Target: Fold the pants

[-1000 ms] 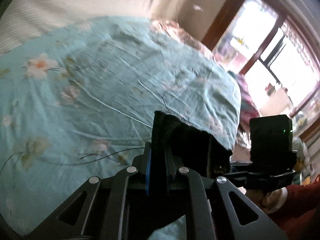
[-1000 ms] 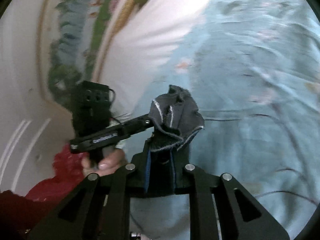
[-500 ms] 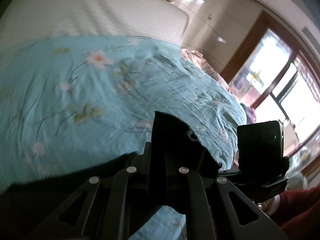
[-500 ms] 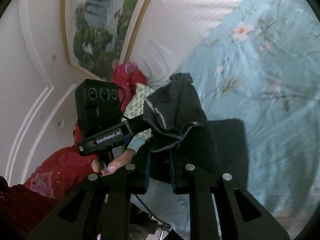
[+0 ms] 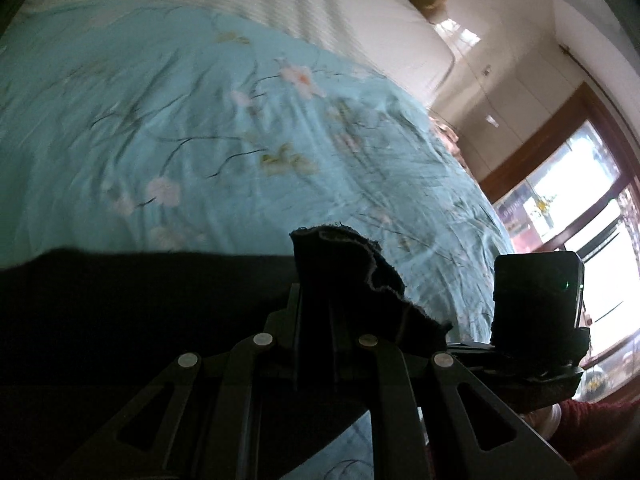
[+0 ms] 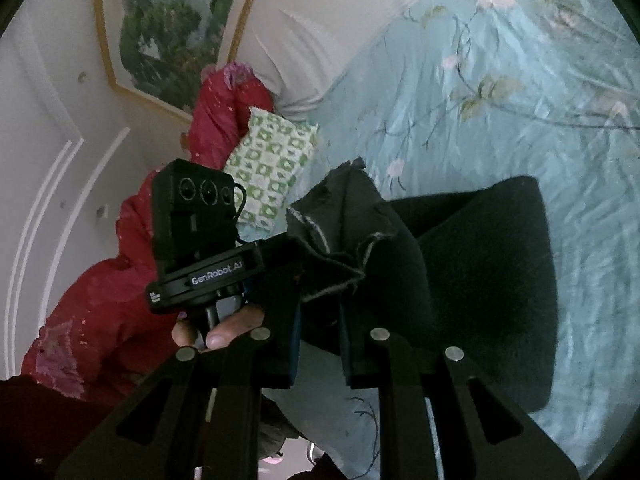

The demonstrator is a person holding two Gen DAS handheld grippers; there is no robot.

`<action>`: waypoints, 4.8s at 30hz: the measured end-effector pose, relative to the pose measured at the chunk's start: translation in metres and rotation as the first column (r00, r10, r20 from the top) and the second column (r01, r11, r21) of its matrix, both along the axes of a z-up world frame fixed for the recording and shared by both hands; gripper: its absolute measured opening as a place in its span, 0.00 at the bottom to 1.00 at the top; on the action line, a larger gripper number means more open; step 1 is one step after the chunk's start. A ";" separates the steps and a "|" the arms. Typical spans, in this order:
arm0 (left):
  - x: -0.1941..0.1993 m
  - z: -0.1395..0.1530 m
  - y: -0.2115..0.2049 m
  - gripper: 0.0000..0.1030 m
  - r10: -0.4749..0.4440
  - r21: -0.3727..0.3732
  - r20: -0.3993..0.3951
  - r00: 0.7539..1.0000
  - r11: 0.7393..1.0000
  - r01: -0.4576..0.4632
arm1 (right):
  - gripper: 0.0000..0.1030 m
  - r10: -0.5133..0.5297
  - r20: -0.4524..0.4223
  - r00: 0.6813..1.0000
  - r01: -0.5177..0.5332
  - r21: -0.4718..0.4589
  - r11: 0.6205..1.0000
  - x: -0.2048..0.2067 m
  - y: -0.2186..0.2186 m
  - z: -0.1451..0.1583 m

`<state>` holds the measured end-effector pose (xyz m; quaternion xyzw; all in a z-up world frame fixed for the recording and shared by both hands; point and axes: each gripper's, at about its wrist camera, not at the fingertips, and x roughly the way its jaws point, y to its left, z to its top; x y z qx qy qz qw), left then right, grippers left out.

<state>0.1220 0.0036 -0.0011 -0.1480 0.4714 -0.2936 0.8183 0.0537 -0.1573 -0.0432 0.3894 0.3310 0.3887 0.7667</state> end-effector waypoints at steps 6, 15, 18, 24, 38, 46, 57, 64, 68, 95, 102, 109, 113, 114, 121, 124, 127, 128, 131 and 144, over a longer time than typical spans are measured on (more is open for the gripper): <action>-0.003 -0.015 0.024 0.05 0.081 0.009 -0.036 0.996 0.997 -0.081 | 0.19 0.038 -0.004 0.999 -0.038 -0.054 0.998 0.008 0.019 -0.004; -0.015 -0.028 0.062 0.06 0.213 0.027 -0.088 0.973 0.977 -0.211 | 0.25 0.102 -0.032 0.994 -0.105 -0.104 0.989 0.011 0.037 -0.011; -0.025 -0.027 0.075 0.09 0.267 0.037 -0.092 0.959 0.964 -0.265 | 0.29 0.118 -0.033 0.992 -0.121 -0.116 0.986 0.010 0.041 -0.010; -0.048 -0.021 0.099 0.14 0.367 0.052 -0.094 0.925 0.930 -0.364 | 0.45 0.161 -0.001 0.987 -0.161 -0.110 0.981 0.008 0.054 0.006; -0.104 -0.001 0.173 0.37 0.605 0.065 -0.083 0.792 0.796 -0.602 | 0.53 0.289 0.076 0.954 -0.281 -0.107 0.954 0.024 0.091 0.047; -0.134 -0.008 0.223 0.42 0.723 0.076 -0.120 0.680 0.690 -0.720 | 0.53 0.331 0.095 0.939 -0.308 -0.198 0.931 0.049 0.133 0.060; -0.149 -0.027 0.277 0.53 0.823 0.092 -0.174 0.542 0.561 -0.823 | 0.55 0.401 0.101 0.910 -0.343 -0.360 0.868 0.086 0.202 0.071; -0.133 -0.033 0.291 0.54 0.831 0.089 -0.184 0.525 0.546 -0.833 | 0.63 0.456 0.116 0.882 -0.354 -0.475 0.805 0.122 0.255 0.085; -0.126 -0.036 0.296 0.55 0.829 0.080 -0.190 0.526 0.547 -0.833 | 0.64 0.532 0.124 0.838 -0.387 -0.554 0.738 0.144 0.294 0.088; -0.114 0.030 0.251 0.12 0.793 0.073 0.006 0.609 0.607 -0.791 | 0.06 0.622 0.122 0.774 -0.464 -0.559 0.687 0.158 0.303 0.107; -0.123 0.078 0.213 0.11 0.743 0.030 0.107 0.661 0.662 -0.749 | 0.05 0.560 0.245 0.792 -0.389 -0.505 0.771 0.129 0.252 0.143; -0.121 0.119 0.163 0.11 0.661 0.001 0.187 0.727 0.740 -0.673 | 0.05 0.458 0.318 0.830 -0.313 -0.414 0.855 0.106 0.190 0.163; -0.119 0.132 0.127 0.11 0.598 0.007 0.220 0.770 0.789 -0.615 | 0.05 0.389 0.339 0.857 -0.263 -0.361 0.895 0.095 0.146 0.163; -0.117 0.135 0.116 0.11 0.580 0.008 0.227 0.782 0.802 -0.597 | 0.05 0.374 0.341 0.862 -0.253 -0.350 0.902 0.092 0.137 0.161; -0.101 0.132 0.059 0.11 0.477 0.038 0.234 0.847 0.866 -0.498 | 0.05 0.246 0.316 0.917 -0.178 -0.227 0.957 0.079 0.061 0.128; -0.096 0.124 0.032 0.11 0.434 0.067 0.228 0.872 0.886 -0.459 | 0.05 0.196 0.290 0.937 -0.146 -0.185 0.972 0.073 0.038 0.111; -0.094 0.115 0.005 0.11 0.392 0.111 0.230 0.891 0.899 -0.424 | 0.05 0.162 0.267 0.950 -0.123 -0.157 0.980 0.068 0.020 0.095; -0.092 0.111 -0.004 0.11 0.379 0.131 0.233 0.896 0.900 -0.415 | 0.05 0.149 0.256 0.955 -0.114 -0.147 0.983 0.066 0.014 0.089; -0.092 0.099 -0.026 0.11 0.339 0.174 0.235 0.911 0.908 -0.382 | 0.05 0.122 0.231 0.965 -0.094 -0.126 0.988 0.063 0.000 0.070; -0.090 0.045 -0.104 0.12 0.158 0.388 0.286 0.945 0.883 -0.265 | 0.05 0.045 0.121 0.992 -0.032 -0.104 0.994 0.060 -0.035 0.006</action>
